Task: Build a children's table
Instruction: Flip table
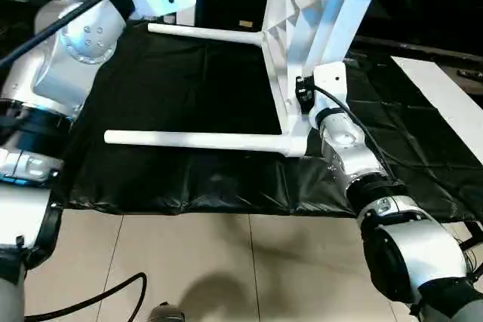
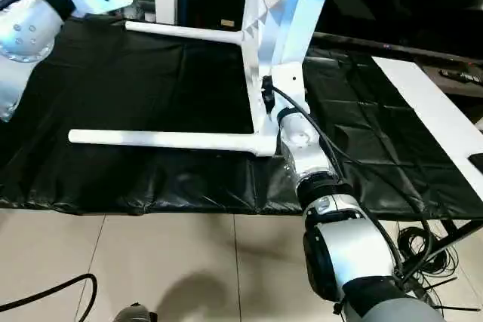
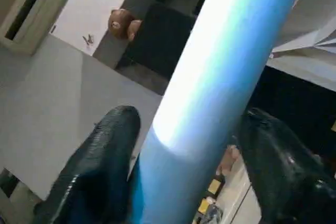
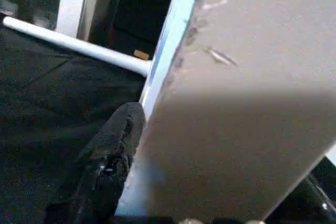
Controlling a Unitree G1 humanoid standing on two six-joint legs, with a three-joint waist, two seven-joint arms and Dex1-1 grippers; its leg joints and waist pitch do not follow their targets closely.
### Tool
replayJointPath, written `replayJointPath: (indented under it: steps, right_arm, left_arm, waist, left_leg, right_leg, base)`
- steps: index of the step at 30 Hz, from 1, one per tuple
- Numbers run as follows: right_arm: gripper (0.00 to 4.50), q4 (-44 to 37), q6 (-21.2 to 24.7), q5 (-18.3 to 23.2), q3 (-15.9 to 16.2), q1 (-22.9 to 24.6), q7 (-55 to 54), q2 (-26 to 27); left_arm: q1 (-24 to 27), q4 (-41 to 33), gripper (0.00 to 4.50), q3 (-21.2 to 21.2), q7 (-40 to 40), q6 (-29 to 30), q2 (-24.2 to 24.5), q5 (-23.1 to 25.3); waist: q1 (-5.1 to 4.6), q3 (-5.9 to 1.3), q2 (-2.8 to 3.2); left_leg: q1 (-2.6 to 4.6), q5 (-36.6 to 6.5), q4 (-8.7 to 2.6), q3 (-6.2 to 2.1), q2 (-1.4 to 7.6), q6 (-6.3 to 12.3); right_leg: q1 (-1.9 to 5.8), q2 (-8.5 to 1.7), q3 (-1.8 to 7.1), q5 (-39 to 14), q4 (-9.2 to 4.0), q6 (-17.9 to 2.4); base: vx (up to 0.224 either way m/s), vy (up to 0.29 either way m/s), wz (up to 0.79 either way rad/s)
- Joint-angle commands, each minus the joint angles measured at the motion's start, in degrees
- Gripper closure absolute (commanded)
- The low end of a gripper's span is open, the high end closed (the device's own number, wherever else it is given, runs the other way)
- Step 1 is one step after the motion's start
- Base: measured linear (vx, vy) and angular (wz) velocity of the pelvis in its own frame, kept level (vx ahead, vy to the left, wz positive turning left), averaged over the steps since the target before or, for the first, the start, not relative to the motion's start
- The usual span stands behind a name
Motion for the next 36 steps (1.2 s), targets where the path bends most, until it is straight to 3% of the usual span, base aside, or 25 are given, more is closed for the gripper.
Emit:
replayJointPath:
  steps: [1,3,6,12,15,19,22,25,27,28,29,30,32,35,36]
  right_arm:
    - [2.29,2.43,1.3,-1.68,0.97,0.17,0.49,-1.01]
    - [2.3,2.72,0.75,-1.79,1.18,-0.19,0.68,-1.05]
    - [2.3,2.75,0.16,-1.82,1.33,-0.48,1.05,-1.15]
    - [2.33,2.19,-1.5,-2.26,1.54,-2.07,2.52,-2.45]
    - [2.34,1.11,-2.81,-2.17,1.7,-4.22,5.72,-4.34]
    - [2.35,-0.16,-4.61,-2.25,2.16,-7.8,10.7,-7.55]
    - [2.36,-0.93,-4.99,-1.75,1.99,-11.21,14.84,-10.33]
    - [2.43,-1.46,-5.32,-1.43,1.77,-16.2,18.92,-13.63]
    - [2.48,-1.44,-5.29,-1.3,1.63,-16.92,19.37,-14.06]
    - [2.5,-1.22,-5.3,-0.83,0.82,-20.84,19.98,-16.09]
    - [2.5,-1.22,-5.3,-0.83,0.82,-20.84,19.98,-16.09]
    - [2.53,-1.07,-5.15,-0.28,0.2,-23.78,20.83,-17.41]
    - [2.53,-0.89,-4.72,-0.09,0.32,-24.85,22.49,-17.72]
    - [2.53,0.08,-4.56,-0.42,1.51,-25.45,26.86,-17.73]
    - [2.21,0.35,-4.55,-0.55,1.69,-25.48,27.2,-17.68]
  left_arm:
    - [-1.79,1.02,1.55,-0.22,-0.25,-0.98,-1.22,-0.82]
    - [-2.61,2.75,1.53,-0.24,-0.2,-1.77,-1.89,-1.0]
    - [-2.98,3.6,1.9,-0.05,-0.27,-2.06,-2.19,-1.18]
    - [-3.45,4.17,2.12,0.98,-1.46,-1.64,-2.62,-2.73]
    - [-3.56,4.9,2.19,2.23,-2.2,-0.74,-2.38,-3.93]
    - [-2.59,4.85,2.21,5.89,-3.26,2.07,-2.64,-7.97]
    - [-0.86,3.13,2.21,9.99,-4.09,5.06,-3.13,-12.78]
    - [1.85,-0.55,2.21,15.1,-3.42,8.33,-3.69,-17.94]
    - [2.24,-1.08,2.21,15.8,-3.3,8.74,-3.76,-18.52]
    - [5.8,-4.84,2.21,19.55,-2.06,11.77,-4.4,-21.04]
    - [5.8,-4.84,2.21,19.55,-2.06,11.77,-4.4,-21.04]
    - [9.37,-8.42,2.23,22.38,-1.48,14.96,-5.46,-23.29]
    - [13.77,-12.25,2.25,23.75,-1.73,18.05,-6.9,-24.54]
    - [19.02,-17.58,2.26,24.28,-2.19,21.64,-8.59,-24.94]
    - [19.33,-17.99,2.29,24.2,-2.29,21.94,-8.69,-24.98]
  waist:
    - [-0.29,-3.67,2.27]
    - [-0.27,-3.63,2.29]
    - [-0.22,-3.59,2.18]
    - [-0.17,-3.52,2.2]
    - [-0.14,-3.63,2.2]
    - [-0.14,-4.12,1.86]
    - [-0.14,-4.28,1.68]
    - [-0.14,-4.23,1.66]
    - [-0.05,-3.91,1.91]
    - [-0.22,-3.88,1.58]
    - [-0.37,-3.9,1.49]
    - [-0.27,-3.78,1.57]
    - [-0.6,-3.67,1.37]
    - [-0.76,-3.35,1.42]
    - [-0.75,-3.01,1.22]
  left_leg:
    - [2.58,-22.19,-4.35,-0.41,0.96,-7.79]
    - [2.68,-23.34,-4.38,-0.46,0.97,-7.81]
    - [2.62,-24.04,-4.42,-0.52,1.03,-7.58]
    - [2.45,-21.72,-4.32,-0.33,1.03,-6.9]
    - [2.17,-18.92,-4.16,-0.21,0.99,-6.38]
    - [1.41,-7.04,-3.07,0.41,0.59,-3.73]
    - [1.12,-3.0,-2.5,0.73,0.37,-1.62]
    - [1.1,-2.72,-2.22,1.09,0.45,0.13]
    - [1.2,-3.17,-2.26,1.24,0.52,0.66]
    - [1.29,-3.79,-2.3,1.27,0.71,0.5]
    - [1.02,-3.77,-2.32,1.15,0.76,0.32]
    - [1.25,-4.73,-2.32,1.34,0.78,0.31]
    - [1.0,-5.44,-2.34,1.31,0.98,0.03]
    - [1.5,-10.17,-2.61,1.42,1.28,-1.43]
    - [1.78,-14.26,-2.92,1.38,1.31,-2.87]
  right_leg:
    - [0.48,-2.46,1.34,-7.21,-3.78,-8.19]
    - [0.37,-2.5,1.35,-8.39,-3.95,-8.02]
    - [0.33,-2.7,1.41,-10.04,-4.11,-7.93]
    - [0.48,-2.66,1.45,-8.51,-3.94,-8.33]
    - [0.78,-2.59,1.46,-6.26,-3.69,-8.48]
    - [1.52,-1.99,1.37,6.65,-2.33,-10.28]
    - [1.88,-1.73,1.42,10.38,-1.89,-11.39]
    - [1.74,-1.69,1.58,9.97,-1.8,-12.09]
    - [1.37,-1.6,1.67,8.81,-2.01,-12.2]
    - [1.3,-1.66,1.7,8.0,-1.97,-12.15]
    - [1.56,-1.76,1.64,7.8,-1.76,-12.31]
    - [1.23,-1.59,1.67,6.32,-2.09,-11.9]
    - [1.24,-1.64,1.59,4.61,-2.06,-11.8]
    - [0.55,-1.57,1.65,-1.02,-2.69,-10.28]
    - [0.1,-1.63,1.65,-5.88,-3.34,-9.07]
  base:
    - [0.0,0.0,0.0]
    - [0.0,0.0,0.0]
    - [0.0,0.0,0.0]
    - [0.0,0.0,0.0]
    - [0.0,0.0,0.0]
    - [0.0,0.0,0.0]
    - [0.0,0.0,0.0]
    - [0.0,0.0,0.0]
    - [0.0,0.0,0.0]
    - [0.0,0.0,0.0]
    - [0.0,0.0,0.0]
    - [0.0,0.0,0.0]
    - [0.0,0.0,0.0]
    - [0.0,0.0,0.0]
    - [0.0,0.0,0.0]
